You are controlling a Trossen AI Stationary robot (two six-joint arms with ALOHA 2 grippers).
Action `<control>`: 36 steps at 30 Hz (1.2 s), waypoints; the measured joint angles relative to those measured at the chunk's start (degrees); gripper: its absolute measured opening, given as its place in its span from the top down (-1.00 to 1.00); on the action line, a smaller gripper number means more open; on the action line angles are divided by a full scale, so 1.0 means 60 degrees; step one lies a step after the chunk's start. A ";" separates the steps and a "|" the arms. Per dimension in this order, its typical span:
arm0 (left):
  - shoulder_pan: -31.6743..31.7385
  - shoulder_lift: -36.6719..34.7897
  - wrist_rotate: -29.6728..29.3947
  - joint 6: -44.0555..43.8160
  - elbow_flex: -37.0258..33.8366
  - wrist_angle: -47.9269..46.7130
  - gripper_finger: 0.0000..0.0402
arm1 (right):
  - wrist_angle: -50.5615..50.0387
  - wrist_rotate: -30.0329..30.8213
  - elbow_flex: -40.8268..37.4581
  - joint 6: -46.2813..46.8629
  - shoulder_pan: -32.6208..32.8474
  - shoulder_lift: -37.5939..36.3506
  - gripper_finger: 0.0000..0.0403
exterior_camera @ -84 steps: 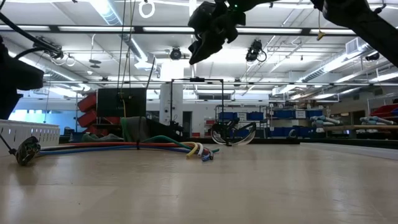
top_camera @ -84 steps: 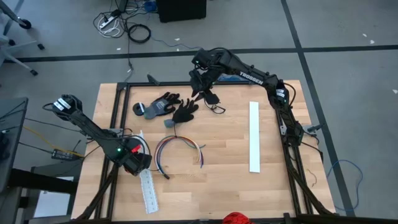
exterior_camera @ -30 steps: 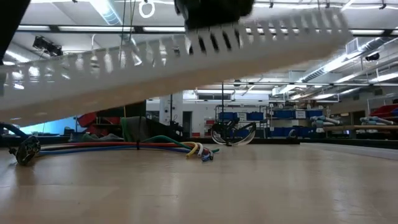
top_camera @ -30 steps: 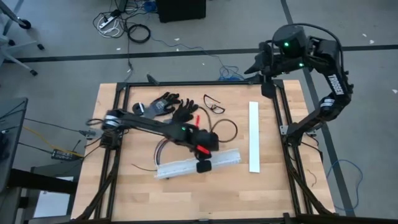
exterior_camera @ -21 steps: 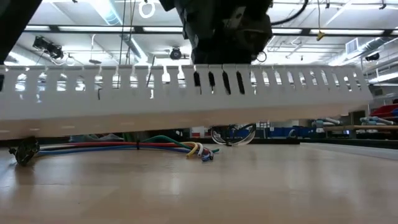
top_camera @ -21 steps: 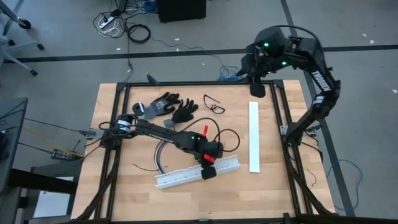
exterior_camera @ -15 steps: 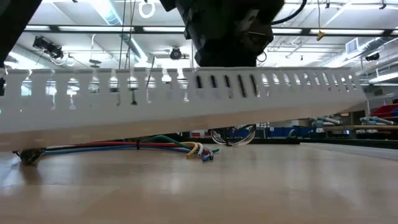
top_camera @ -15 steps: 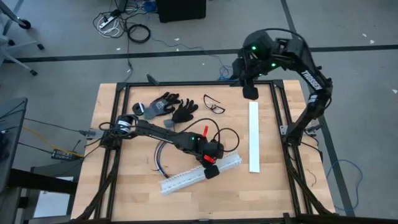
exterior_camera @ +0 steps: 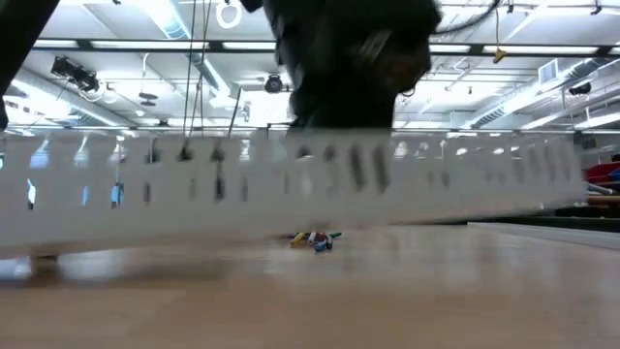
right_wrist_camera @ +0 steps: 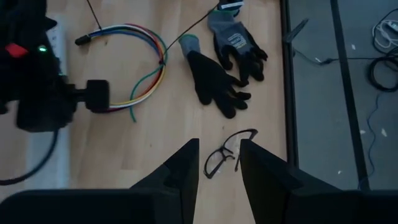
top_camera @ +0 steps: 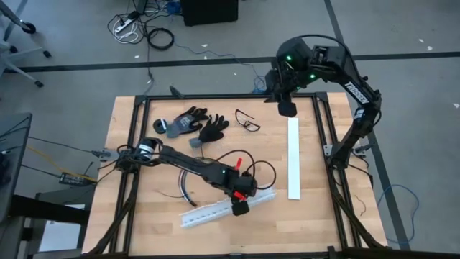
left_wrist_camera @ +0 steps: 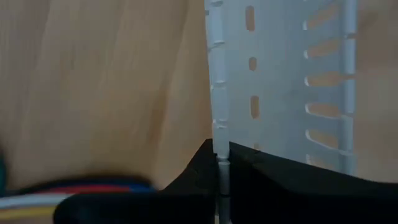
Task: Ziptie cables
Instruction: Move the white cable duct to the center of the table
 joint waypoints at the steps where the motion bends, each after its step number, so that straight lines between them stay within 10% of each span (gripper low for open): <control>1: 0.0009 0.0042 -0.0029 0.0147 -0.0001 -0.0209 1.00 | -0.0014 -0.0004 0.0000 0.0000 0.0038 -0.0004 0.45; 15: 0.0708 0.0222 -0.1979 0.3567 0.0000 -0.2245 1.00 | 0.0037 0.0016 0.0000 -0.0054 0.0350 0.0000 0.45; 36: -0.0207 0.0247 -0.0737 0.1116 0.0579 -0.1434 0.92 | 0.0254 0.0029 0.0000 -0.0109 0.0356 0.0003 0.45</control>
